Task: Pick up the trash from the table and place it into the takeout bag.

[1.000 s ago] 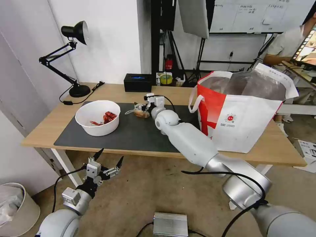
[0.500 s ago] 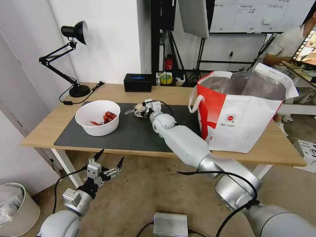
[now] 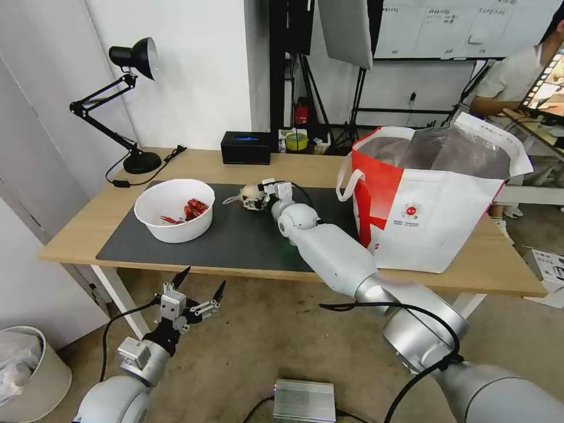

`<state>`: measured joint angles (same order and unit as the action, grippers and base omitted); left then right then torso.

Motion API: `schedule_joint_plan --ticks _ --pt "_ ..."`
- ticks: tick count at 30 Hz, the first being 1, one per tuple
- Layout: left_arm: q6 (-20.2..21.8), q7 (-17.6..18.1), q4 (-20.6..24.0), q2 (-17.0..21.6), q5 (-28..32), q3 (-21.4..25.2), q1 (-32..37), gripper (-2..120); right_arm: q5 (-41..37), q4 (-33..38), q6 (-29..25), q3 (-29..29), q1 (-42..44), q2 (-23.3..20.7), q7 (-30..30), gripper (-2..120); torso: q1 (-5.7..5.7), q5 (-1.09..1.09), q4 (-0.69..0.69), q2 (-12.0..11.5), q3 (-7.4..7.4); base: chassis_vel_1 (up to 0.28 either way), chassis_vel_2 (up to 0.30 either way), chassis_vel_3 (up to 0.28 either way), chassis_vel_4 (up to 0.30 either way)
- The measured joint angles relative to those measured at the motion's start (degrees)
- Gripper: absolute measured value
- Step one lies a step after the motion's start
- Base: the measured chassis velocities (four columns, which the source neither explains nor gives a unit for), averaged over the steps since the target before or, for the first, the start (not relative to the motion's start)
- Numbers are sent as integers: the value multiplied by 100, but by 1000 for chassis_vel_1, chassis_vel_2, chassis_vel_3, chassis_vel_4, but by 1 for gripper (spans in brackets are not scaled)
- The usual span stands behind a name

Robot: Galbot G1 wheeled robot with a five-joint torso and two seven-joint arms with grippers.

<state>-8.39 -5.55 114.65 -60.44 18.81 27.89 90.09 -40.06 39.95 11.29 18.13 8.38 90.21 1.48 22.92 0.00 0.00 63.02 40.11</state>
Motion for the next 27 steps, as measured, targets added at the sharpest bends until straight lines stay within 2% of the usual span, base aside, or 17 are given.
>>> schedule_joint_plan --ticks 11,13,16,18,19,23,24,25,27 --pt "-21 0 -36 -68 -41 -31 -17 100 71 -31 -113 -5 -1 -2 -246 97 0 0 0 0 0 0 0 0 0" --pt "-24 0 -46 -93 -58 -55 -27 100 69 -31 -113 5 0 -2 -268 86 0 0 0 0 0 0 0 0 0" --pt "-27 0 -51 -105 -70 -65 -26 100 67 -35 -113 5 3 -4 -284 79 0 0 0 1 0 0 0 0 0" --pt "-33 0 -55 -109 -85 -70 -21 100 63 -51 -113 5 9 -5 -312 68 0 0 0 0 0 0 0 0 0" --pt "-33 0 -55 -109 -85 -70 -21 100 63 -51 -113 5 9 -5 -312 68 0 0 0 0 0 0 0 0 0" --pt "-35 0 -56 -91 -86 -69 -30 100 57 -51 -111 5 37 -7 -316 49 0 0 0 1 0 0 0 0 0" --pt "-35 0 -56 -91 -86 -69 -30 100 57 -51 -111 5 37 -7 -316 49 0 0 0 1 0 0 0 0 0" --pt "-36 0 -56 -88 -86 -69 -33 100 54 -49 -111 5 50 -7 -316 42 0 0 0 0 0 0 0 0 0" --pt "-36 0 -56 -87 -85 -70 -34 100 53 -45 -110 5 59 -8 -316 39 0 0 0 1 0 0 0 0 0"
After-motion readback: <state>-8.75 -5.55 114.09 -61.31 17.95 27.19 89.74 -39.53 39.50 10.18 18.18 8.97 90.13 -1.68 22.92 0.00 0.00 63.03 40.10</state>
